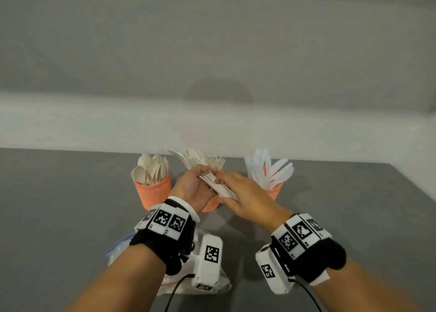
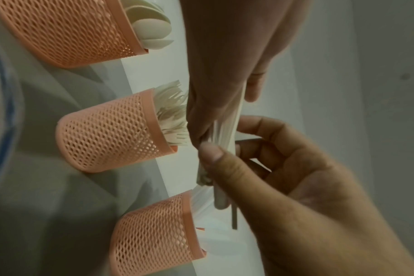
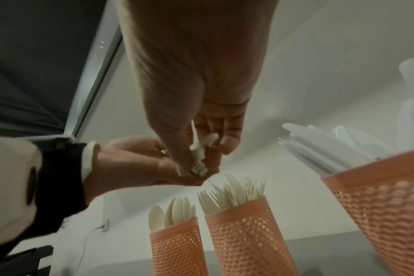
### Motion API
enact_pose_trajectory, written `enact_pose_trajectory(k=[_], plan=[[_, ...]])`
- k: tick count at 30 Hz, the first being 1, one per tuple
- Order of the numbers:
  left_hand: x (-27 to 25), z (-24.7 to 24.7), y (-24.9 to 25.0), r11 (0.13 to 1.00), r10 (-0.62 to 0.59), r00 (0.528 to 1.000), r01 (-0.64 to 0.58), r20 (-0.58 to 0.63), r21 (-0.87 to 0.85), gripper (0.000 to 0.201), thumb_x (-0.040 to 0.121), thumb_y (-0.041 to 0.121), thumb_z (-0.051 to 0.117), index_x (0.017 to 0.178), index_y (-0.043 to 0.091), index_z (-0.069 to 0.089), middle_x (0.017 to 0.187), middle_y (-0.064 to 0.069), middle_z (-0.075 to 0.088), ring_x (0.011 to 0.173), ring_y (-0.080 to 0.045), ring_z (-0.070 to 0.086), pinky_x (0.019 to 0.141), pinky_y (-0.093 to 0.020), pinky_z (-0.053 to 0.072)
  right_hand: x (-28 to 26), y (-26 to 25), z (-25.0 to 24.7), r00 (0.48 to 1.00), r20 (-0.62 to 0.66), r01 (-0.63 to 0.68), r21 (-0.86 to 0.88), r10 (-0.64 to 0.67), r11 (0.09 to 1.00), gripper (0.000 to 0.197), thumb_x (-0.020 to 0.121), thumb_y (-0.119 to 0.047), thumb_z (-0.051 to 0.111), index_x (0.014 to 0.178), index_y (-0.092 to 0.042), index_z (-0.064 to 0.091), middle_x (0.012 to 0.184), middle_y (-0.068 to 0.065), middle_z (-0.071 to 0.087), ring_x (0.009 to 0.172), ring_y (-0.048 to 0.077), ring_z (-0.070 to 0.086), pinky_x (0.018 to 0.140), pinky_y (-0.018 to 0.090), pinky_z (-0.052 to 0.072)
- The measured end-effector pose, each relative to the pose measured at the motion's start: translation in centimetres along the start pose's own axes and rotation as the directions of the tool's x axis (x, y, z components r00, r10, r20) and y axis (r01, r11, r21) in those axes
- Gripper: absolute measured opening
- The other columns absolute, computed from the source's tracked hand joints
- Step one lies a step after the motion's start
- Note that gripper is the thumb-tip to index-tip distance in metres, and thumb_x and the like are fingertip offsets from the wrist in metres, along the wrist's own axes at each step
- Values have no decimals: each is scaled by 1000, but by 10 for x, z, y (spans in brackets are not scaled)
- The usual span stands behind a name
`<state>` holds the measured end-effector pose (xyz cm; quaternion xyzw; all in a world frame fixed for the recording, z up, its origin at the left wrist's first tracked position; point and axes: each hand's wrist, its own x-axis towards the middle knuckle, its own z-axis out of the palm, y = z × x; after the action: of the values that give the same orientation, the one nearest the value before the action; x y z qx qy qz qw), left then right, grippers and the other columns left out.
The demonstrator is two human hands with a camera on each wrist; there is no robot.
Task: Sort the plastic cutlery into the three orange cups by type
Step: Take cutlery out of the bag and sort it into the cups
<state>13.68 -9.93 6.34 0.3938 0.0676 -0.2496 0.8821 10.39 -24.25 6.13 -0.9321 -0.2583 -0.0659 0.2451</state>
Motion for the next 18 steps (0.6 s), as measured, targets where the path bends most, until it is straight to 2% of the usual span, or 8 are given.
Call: enact_pose_trajectory(k=[3, 5, 7, 9, 12, 14, 15, 18], plan=[[2, 0, 0, 1000, 25, 1000, -25, 12, 7, 24, 89, 12, 34, 72, 6, 50, 64, -6, 58, 73, -23, 53, 76, -39, 45, 1, 1, -4, 997, 20, -72, 93, 71, 993, 44, 82, -10, 66, 123, -13, 51, 117, 3, 56, 98, 19, 54, 85, 24, 40], [1, -4, 1, 1000, 17, 999, -16, 49, -5, 14, 81, 8, 36, 78, 6, 50, 73, -8, 55, 79, -25, 53, 81, -40, 45, 0, 4, -8, 989, 45, -147, 210, 141, 967, 44, 78, -5, 68, 119, -15, 55, 97, -3, 57, 84, 15, 53, 79, 26, 44], [1, -9, 4, 1000, 5, 996, -4, 93, -6, 17, 71, 9, 40, 85, 6, 50, 82, -10, 53, 83, -24, 52, 86, -41, 44, -3, 8, -12, 977, 77, -213, 362, 199, 907, 44, 77, 0, 67, 116, -17, 57, 84, -6, 55, 77, 16, 55, 79, 30, 49], [3, -11, 5, 1000, -1, 997, -1, 82, 30, 18, 76, 10, 39, 90, 6, 50, 85, -11, 53, 85, -24, 53, 86, -39, 43, -4, 11, -13, 968, 122, -249, 476, 217, 843, 43, 82, 4, 60, 119, -16, 53, 81, -1, 60, 71, 17, 62, 76, 27, 53], [4, -10, 2, 997, 16, 997, -22, 69, 73, 22, 93, 14, 33, 91, 5, 53, 88, -11, 55, 84, -25, 55, 83, -39, 44, -5, 10, -11, 964, 162, -263, 495, 210, 828, 38, 91, -1, 48, 123, -21, 46, 86, 14, 66, 67, 20, 64, 70, 27, 54], [4, -9, -1, 995, 15, 996, -24, 91, 94, 25, 97, 18, 34, 97, 6, 56, 89, -11, 64, 80, -25, 64, 75, -40, 52, -4, 9, -11, 962, 160, -271, 500, 219, 823, 35, 93, -4, 41, 122, -23, 44, 88, 18, 64, 64, 21, 59, 59, 25, 50], [4, -9, -2, 994, 19, 995, -30, 103, 105, 25, 97, 19, 35, 98, 7, 56, 85, -11, 68, 75, -23, 68, 69, -40, 56, -4, 9, -10, 961, 158, -275, 493, 226, 825, 33, 94, -4, 38, 121, -22, 44, 87, 16, 62, 61, 16, 56, 55, 21, 46], [5, -6, -6, 991, 68, 994, -77, 87, 111, 19, 97, 16, 39, 93, 6, 56, 76, -8, 69, 64, -18, 71, 56, -35, 59, -3, 6, -7, 968, 133, -249, 415, 212, 875, 19, 96, -14, 39, 112, -23, 45, 79, 10, 61, 57, 3, 52, 54, 14, 41]])
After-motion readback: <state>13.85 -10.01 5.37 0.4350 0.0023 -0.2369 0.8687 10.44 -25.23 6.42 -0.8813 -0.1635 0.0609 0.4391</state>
